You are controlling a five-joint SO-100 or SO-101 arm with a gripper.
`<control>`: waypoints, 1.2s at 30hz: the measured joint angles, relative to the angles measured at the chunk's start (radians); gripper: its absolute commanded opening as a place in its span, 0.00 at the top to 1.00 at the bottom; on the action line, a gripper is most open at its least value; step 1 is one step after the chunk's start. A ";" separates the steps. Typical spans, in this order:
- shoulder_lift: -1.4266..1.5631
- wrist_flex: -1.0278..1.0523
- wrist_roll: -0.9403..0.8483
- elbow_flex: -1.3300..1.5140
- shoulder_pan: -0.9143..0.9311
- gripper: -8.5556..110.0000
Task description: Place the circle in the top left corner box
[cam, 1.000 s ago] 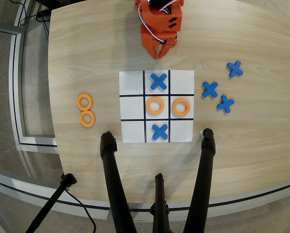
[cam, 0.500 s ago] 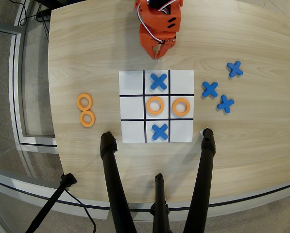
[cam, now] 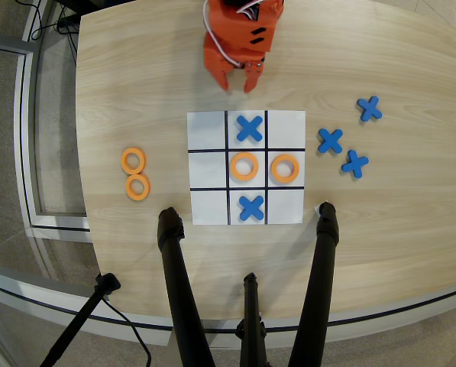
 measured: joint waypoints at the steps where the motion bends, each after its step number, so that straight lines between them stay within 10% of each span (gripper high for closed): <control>1: -0.046 -0.008 -0.002 -0.040 0.017 0.83; 36: -1.436 -0.838 -0.015 -0.804 0.451 0.82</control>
